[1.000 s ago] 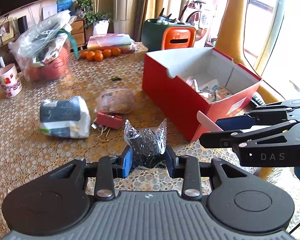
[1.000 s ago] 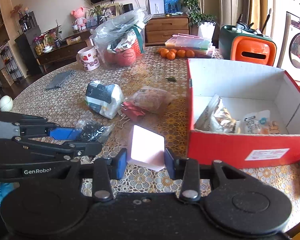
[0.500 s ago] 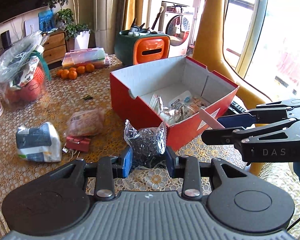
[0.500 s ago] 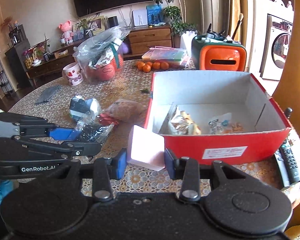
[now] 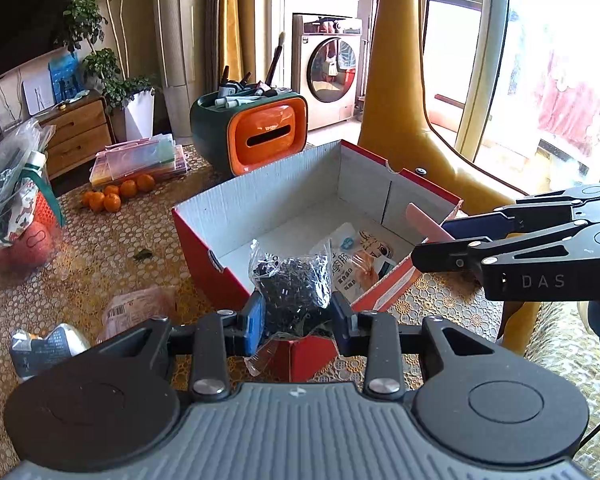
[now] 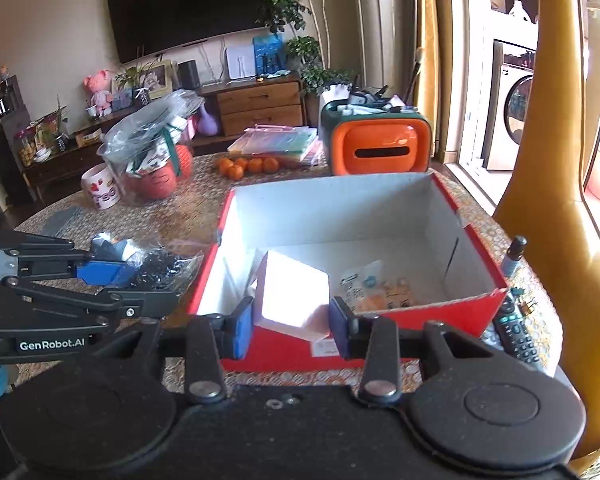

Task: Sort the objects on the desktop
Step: 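Lift and carry the black bag and pink sponge over the red shoebox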

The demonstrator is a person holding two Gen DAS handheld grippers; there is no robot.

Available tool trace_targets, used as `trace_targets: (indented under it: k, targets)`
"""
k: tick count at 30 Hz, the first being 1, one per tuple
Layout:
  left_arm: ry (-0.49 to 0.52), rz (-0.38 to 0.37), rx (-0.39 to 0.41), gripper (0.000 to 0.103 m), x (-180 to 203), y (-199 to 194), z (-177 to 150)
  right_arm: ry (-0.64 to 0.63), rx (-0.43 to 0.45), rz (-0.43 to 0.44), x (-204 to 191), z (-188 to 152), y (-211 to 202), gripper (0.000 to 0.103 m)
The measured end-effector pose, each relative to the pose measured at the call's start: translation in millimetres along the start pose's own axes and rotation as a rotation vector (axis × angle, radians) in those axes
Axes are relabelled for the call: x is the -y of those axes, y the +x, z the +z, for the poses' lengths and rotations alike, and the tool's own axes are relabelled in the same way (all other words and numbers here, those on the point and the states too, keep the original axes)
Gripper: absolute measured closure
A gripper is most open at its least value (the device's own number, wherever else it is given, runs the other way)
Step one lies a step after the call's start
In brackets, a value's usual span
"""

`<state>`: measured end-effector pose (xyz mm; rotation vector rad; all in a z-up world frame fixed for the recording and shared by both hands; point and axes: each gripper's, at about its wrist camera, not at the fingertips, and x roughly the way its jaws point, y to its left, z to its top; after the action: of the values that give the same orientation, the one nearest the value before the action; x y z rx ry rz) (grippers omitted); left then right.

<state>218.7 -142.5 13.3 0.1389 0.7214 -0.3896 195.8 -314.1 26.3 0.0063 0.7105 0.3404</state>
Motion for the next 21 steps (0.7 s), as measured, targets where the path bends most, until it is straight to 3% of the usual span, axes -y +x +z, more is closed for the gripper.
trace_targets:
  k: [21]
  targets:
    - [0.088,-0.010,-0.083,0.069,11.3,99.4,65.5,0.029,-0.033,-0.101,62.6,23.1,63.8,0.064]
